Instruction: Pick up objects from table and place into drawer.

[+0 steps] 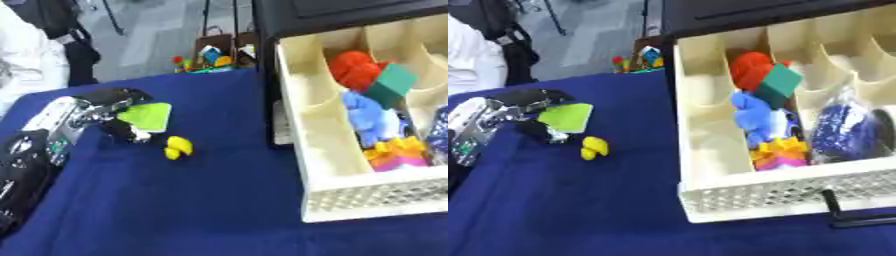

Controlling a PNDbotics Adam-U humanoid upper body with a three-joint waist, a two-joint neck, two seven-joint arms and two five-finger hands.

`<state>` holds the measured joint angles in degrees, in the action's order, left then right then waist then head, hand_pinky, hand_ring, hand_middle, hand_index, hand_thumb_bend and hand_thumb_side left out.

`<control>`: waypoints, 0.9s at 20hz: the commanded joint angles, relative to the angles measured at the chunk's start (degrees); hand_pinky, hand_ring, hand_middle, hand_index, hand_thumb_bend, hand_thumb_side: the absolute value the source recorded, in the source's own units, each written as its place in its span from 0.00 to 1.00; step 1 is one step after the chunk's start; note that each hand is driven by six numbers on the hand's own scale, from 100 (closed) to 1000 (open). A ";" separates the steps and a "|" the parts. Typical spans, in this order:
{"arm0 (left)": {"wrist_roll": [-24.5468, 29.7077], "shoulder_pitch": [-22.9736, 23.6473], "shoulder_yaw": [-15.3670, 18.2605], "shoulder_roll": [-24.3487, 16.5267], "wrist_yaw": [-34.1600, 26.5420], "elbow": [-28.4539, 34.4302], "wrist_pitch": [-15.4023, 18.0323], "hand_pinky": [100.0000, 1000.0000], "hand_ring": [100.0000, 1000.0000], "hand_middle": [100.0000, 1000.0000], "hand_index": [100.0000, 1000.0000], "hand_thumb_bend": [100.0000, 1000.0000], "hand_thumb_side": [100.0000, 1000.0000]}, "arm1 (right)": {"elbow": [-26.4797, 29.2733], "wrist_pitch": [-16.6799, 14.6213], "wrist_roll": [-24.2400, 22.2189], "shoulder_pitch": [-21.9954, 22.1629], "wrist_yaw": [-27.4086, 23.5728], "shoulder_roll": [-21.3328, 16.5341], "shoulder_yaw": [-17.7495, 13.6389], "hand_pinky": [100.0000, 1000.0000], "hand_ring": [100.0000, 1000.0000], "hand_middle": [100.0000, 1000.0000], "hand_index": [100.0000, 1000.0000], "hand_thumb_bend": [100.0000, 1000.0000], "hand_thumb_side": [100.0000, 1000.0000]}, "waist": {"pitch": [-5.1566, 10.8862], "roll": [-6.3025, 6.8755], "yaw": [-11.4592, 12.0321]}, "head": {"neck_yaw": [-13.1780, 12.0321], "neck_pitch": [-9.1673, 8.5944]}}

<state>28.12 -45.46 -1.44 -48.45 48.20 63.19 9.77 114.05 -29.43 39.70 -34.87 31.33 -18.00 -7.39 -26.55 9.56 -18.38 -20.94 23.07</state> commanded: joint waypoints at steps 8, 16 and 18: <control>0.27 -0.08 1.48 -1.89 -0.19 -1.56 -1.58 0.77 0.87 0.88 0.96 0.13 0.67 | 0.55 -0.75 1.99 -1.02 0.26 -1.71 -0.21 0.54 0.61 0.50 0.71 0.00 1.00 | 0.33 -0.24 -0.52 | -0.80 -1.64; 2.12 -0.13 1.21 -2.00 -0.88 -1.24 -2.07 0.73 0.84 0.82 0.92 0.00 0.66 | 0.55 -0.40 3.06 -0.77 0.50 -1.79 -0.29 0.54 0.61 0.51 0.72 0.00 1.00 | 0.34 -0.33 -0.38 | -0.70 -1.19; 3.24 -0.17 0.93 -2.01 -1.28 -1.11 -1.82 0.73 0.84 0.83 0.93 0.00 0.63 | 0.55 -0.31 3.10 -0.61 0.56 -1.80 -0.26 0.55 0.61 0.51 0.72 0.00 1.00 | 0.54 -0.34 -0.18 | -0.69 -0.80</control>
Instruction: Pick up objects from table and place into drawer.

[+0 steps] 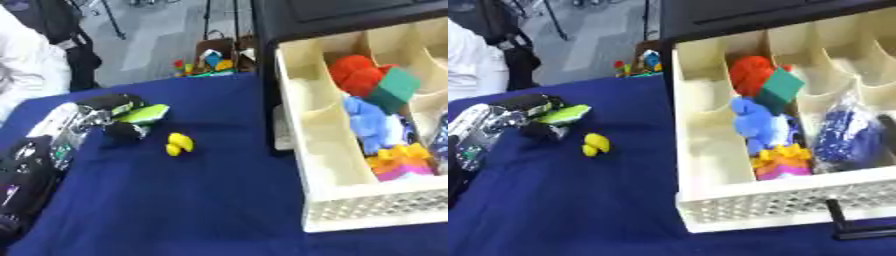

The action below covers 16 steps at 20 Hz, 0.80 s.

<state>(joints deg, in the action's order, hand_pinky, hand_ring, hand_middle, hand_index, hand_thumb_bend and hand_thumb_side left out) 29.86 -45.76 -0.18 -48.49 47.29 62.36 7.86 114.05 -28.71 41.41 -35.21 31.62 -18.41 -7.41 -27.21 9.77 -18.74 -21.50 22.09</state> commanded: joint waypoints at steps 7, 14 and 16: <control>5.86 0.34 -0.56 -2.78 -1.88 1.05 0.32 0.74 0.85 0.84 0.93 0.02 0.63 | 0.55 -0.77 1.58 0.41 0.39 -1.44 -0.31 0.55 0.61 0.51 0.72 0.00 1.00 | 2.25 -0.67 1.00 | 0.05 1.17; 3.33 0.68 -0.56 -3.07 -0.18 2.46 0.49 0.65 0.79 0.77 0.87 0.00 0.66 | 0.55 -0.74 1.82 0.56 0.38 -1.34 -0.37 0.55 0.61 0.51 0.72 0.00 1.00 | 2.81 -0.93 1.22 | 0.11 1.02; 0.62 0.87 -0.65 -3.12 0.68 3.38 1.13 0.58 0.75 0.72 0.83 0.00 0.64 | 0.55 -0.70 1.88 0.65 0.39 -1.31 -0.42 0.55 0.61 0.51 0.73 0.00 1.00 | 2.93 -1.07 1.38 | 0.18 1.13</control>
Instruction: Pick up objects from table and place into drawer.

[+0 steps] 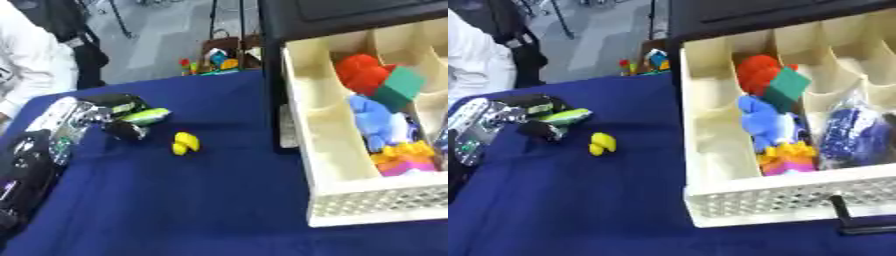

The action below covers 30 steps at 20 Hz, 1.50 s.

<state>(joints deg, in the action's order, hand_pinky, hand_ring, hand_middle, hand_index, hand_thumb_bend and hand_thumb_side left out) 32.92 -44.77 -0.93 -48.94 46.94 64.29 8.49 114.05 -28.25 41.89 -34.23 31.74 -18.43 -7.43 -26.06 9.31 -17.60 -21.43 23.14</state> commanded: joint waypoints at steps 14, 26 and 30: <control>-20.12 2.23 -1.71 -3.37 15.87 7.27 2.81 0.51 0.66 0.58 0.71 0.00 0.64 | 0.55 -0.89 1.80 0.22 0.28 -1.13 -0.63 0.55 0.61 0.52 0.73 0.00 1.00 | 3.02 -1.18 1.30 | 0.94 0.50; -24.31 3.11 -3.22 -4.39 19.01 13.24 4.28 0.48 0.64 0.56 0.68 0.00 0.64 | 0.55 -0.60 2.30 0.79 0.24 -1.01 -0.72 0.54 0.61 0.52 0.73 0.00 1.00 | 4.88 -1.21 2.01 | 1.52 1.72; -25.41 3.56 -3.76 -4.82 19.61 15.64 4.64 0.47 0.64 0.55 0.67 0.00 0.65 | 0.55 -0.53 2.49 1.00 0.25 -0.95 -0.77 0.54 0.61 0.52 0.73 0.00 1.00 | 5.79 -1.23 2.22 | 1.71 2.01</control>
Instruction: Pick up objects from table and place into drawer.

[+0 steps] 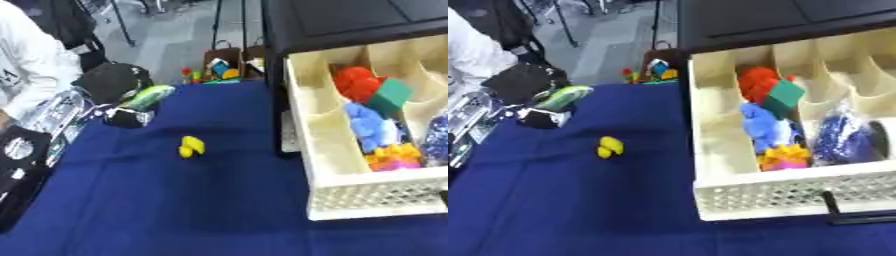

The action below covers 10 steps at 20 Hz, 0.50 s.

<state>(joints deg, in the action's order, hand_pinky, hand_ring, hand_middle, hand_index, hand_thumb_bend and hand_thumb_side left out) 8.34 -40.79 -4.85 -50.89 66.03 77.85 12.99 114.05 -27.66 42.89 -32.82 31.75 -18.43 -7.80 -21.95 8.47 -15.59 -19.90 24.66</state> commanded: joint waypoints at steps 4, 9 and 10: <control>-1.48 -0.36 -0.22 -3.24 -0.23 5.02 0.43 0.47 0.63 0.54 0.66 0.00 0.65 | 0.55 -0.98 1.64 -0.10 0.19 -0.83 -0.43 0.54 0.61 0.53 0.73 0.00 1.00 | 2.91 -0.46 0.52 | 0.57 0.99; -1.21 -0.54 -0.47 -4.61 -3.60 10.24 0.44 0.47 0.63 0.54 0.66 0.00 0.66 | 0.55 -0.71 1.67 0.70 0.11 -0.85 -0.35 0.54 0.60 0.53 0.73 0.00 1.00 | 5.38 -0.39 1.28 | 1.45 2.60; -1.06 -0.63 -0.53 -4.91 -4.64 11.51 0.39 0.47 0.63 0.54 0.65 0.00 0.66 | 0.55 -0.64 1.65 0.88 0.08 -0.86 -0.32 0.54 0.60 0.53 0.73 0.00 1.00 | 6.05 -0.36 1.45 | 1.68 3.11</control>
<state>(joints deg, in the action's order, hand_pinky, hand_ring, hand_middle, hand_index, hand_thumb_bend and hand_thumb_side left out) 7.20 -40.61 -5.85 -52.85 62.50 87.43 13.44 114.05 -27.32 43.24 -31.47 31.75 -18.42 -7.80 -16.87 8.43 -14.18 -18.48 27.14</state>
